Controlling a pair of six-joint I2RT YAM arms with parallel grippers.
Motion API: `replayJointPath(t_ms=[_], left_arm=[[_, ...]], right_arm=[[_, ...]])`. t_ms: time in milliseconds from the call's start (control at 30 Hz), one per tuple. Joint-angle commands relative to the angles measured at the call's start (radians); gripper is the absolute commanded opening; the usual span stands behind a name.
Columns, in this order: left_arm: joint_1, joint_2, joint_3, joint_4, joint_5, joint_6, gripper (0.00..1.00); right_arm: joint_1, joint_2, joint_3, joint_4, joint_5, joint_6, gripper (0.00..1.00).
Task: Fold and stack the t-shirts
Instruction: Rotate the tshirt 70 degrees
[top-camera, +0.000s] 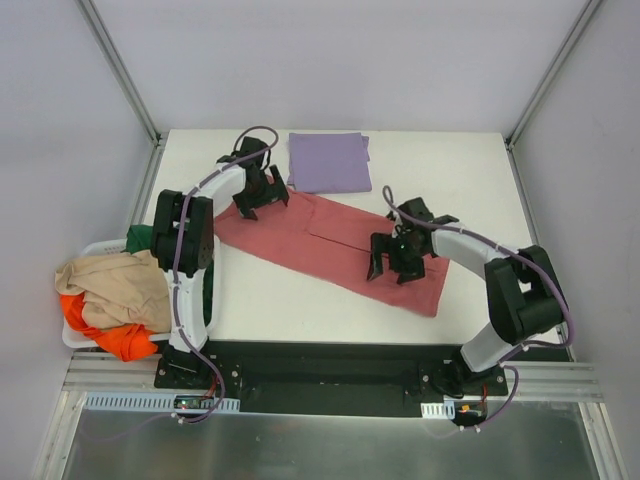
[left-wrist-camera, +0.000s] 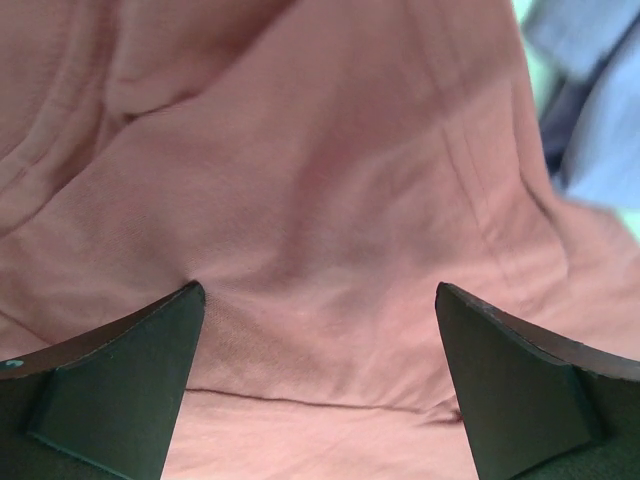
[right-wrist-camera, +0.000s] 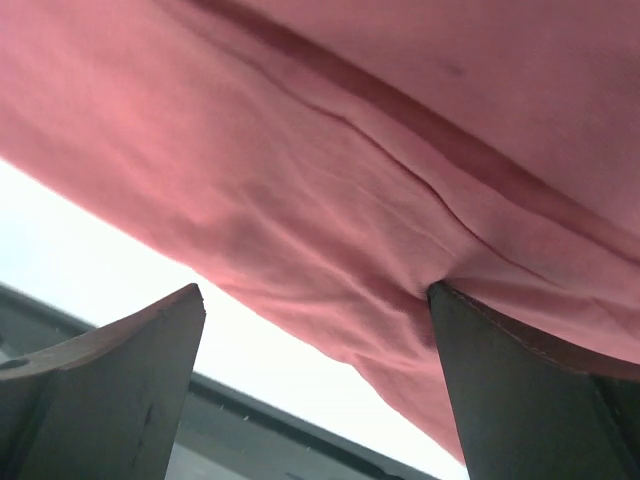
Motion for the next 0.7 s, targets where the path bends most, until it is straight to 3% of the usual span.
replayJointPath(t_ms=[0,200,433,667], left_arm=[[0.04,0.118,0.144,-0.011,0.003,-0.022,0.99],[0.061,0.279,0.393,-0.084,-0.017,-0.043,0.99],[0.081,0.339,0.577,-0.138,-0.154,-0.03,0.99],[0.066,0.109,0.418,-0.16,-0.267,0.0,0.99]], right_arm=[[0.153,-0.028,-0.076,-0.033,-0.149,0.096,0.96],[0.317,-0.005,-0.082,0.145,-0.183,0.245,0.96],[0.377,-0.023,0.004,0.177,-0.239,0.258,0.96],[0.357,-0.132,0.013,0.104,-0.068,0.225,0.96]])
